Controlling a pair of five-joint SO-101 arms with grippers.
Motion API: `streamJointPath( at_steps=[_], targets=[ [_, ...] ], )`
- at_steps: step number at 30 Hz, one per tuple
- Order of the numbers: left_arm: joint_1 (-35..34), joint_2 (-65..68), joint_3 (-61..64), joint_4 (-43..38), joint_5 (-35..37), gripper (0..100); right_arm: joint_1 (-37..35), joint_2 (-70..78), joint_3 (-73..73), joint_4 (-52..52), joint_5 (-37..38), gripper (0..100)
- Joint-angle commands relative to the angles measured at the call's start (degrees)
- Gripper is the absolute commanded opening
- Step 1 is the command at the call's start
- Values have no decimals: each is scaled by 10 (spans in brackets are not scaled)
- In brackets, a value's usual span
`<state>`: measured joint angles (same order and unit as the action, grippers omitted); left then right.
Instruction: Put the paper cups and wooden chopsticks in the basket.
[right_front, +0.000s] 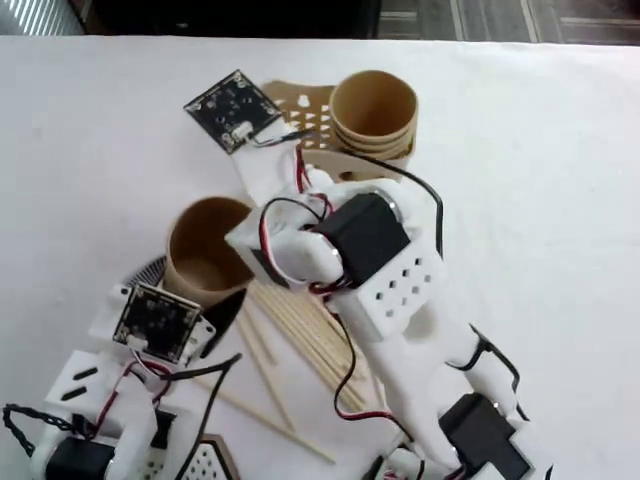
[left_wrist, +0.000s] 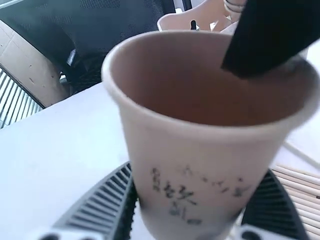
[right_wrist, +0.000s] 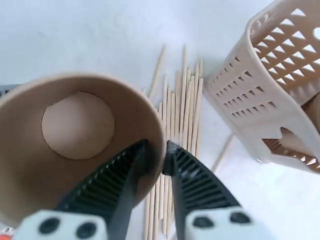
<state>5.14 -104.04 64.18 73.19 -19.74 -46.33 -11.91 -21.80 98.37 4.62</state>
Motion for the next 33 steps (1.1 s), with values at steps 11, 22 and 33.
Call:
streamJointPath(
  at_steps=[11,22,33],
  targets=[
    [-22,-4,1,13,13,408,6,-2,-20,-1,19,19],
    [-81,-3,4,33,18,430,98,-2,-82,-4,43,19],
    [-121,-3,78,-18,125,411,227,3,-223,-51,63,19]
  ],
)
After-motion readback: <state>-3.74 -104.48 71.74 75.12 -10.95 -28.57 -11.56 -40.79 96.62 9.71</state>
